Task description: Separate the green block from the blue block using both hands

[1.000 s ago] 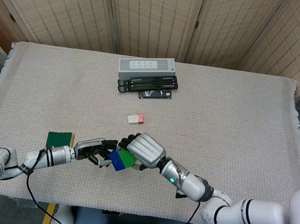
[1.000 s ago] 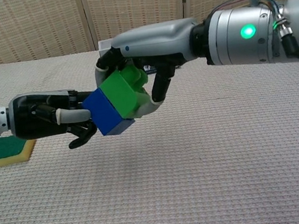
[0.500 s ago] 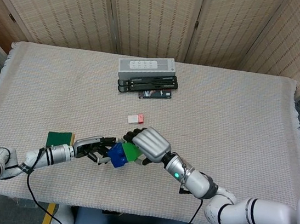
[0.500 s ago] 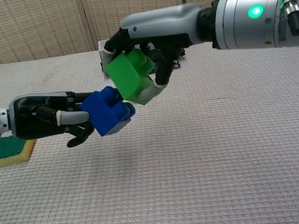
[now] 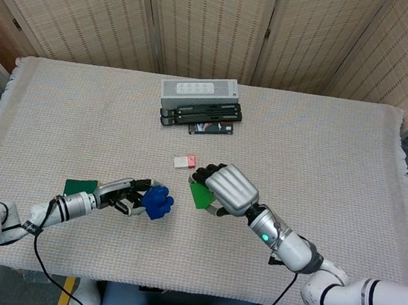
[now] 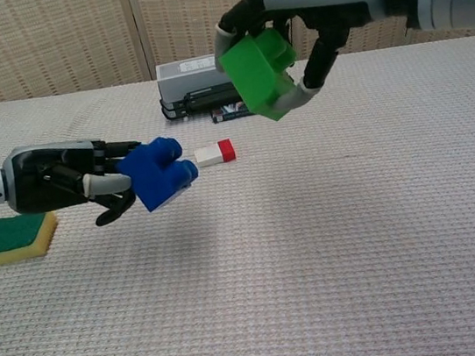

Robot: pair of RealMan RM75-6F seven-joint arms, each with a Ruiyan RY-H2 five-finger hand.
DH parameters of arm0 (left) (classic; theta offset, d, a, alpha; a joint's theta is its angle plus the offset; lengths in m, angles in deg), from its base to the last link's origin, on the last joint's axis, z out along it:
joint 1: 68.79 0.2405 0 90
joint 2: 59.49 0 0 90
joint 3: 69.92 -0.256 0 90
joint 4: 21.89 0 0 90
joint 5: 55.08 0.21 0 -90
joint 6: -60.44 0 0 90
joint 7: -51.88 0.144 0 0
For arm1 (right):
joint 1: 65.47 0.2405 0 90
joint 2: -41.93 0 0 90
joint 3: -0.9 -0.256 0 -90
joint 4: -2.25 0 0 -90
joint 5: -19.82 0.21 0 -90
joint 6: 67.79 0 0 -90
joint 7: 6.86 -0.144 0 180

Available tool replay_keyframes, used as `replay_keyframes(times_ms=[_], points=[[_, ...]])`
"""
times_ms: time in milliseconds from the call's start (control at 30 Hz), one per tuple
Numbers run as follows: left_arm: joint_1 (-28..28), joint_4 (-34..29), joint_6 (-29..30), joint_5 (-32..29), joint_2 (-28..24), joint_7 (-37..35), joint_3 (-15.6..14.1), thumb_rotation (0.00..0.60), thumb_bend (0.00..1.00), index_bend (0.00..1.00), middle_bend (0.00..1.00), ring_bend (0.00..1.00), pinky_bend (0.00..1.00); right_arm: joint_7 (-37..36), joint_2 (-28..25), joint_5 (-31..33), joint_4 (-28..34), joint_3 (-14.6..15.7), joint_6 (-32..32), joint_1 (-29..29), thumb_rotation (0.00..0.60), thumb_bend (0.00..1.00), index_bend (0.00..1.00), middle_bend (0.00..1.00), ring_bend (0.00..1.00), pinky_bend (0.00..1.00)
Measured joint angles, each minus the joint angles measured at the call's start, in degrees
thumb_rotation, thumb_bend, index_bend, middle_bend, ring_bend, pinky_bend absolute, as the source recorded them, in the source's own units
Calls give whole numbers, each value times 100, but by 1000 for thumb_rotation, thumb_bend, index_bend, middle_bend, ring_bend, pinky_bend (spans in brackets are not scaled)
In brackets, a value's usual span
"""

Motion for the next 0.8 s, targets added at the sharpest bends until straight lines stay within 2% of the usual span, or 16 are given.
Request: replay_keyframes(times_ms=[67,167,433,600,800], points=[[37,-215,-116,-180,-90,626,88,600,505,764,833,609,703,190,-58,-42,-1,125,112,-128,600,339,798,749,646,470],[132,-647,-275,-591,-250,1947,265,600,505,765,834,609,703,560,-135,-71,-21,349,241,-324,600,340,798,749,643,470],[544,-1985,-246,-2207,-475,6476,810,600,505,766,834,608,702,1635,29,-51,-264,831,648,-851,600,340,798,749,629,470],[867,-2528,237,-3072,-312,9175,1133,600,505,766,833,608,701,2075,361,118,-447,900,995,-1146,600,339,798,743,627,470],[1264,-2597,1186,-3548,157,11755,1385,600,505,766,834,606,697,2464,527,231,-561,848,1167,-1271,600,340,798,743,623,470]])
